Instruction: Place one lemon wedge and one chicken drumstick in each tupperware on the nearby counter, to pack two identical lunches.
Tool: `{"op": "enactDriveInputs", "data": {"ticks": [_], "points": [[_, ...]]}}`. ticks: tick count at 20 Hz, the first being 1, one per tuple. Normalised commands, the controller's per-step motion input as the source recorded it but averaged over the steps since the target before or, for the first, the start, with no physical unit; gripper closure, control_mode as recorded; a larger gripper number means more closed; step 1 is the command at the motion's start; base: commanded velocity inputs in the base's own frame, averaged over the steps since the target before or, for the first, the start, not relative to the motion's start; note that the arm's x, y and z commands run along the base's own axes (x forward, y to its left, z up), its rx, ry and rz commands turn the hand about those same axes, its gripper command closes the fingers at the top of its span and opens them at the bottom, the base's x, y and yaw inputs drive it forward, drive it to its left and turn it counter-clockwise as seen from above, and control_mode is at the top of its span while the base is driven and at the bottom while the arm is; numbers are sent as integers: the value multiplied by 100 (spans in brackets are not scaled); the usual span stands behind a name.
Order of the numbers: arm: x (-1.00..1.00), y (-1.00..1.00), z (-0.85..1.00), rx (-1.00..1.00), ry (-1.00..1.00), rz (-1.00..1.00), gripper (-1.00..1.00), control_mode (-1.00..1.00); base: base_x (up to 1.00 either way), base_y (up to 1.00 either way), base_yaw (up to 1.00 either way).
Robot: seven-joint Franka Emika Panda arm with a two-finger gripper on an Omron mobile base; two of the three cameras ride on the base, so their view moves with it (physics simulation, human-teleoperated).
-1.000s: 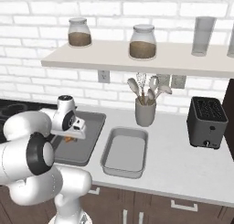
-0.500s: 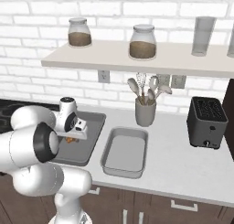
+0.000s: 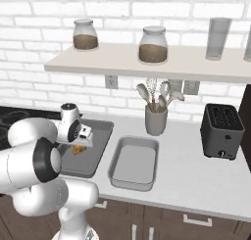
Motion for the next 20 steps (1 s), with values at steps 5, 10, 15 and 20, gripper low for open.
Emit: {"op": "enactDriveInputs", "data": {"ticks": [5, 10, 15, 20], "points": [[-95, -12, 84, 0, -24, 0, -100, -100, 0, 0, 0], [-98, -43, 79, 0, -24, -3, -100, -100, 0, 0, 0], [-84, -47, 52, 0, -14, -4, -100, -100, 0, 0, 0], [-93, -18, 54, 0, -14, 0, -100, -100, 0, 0, 0]]}}
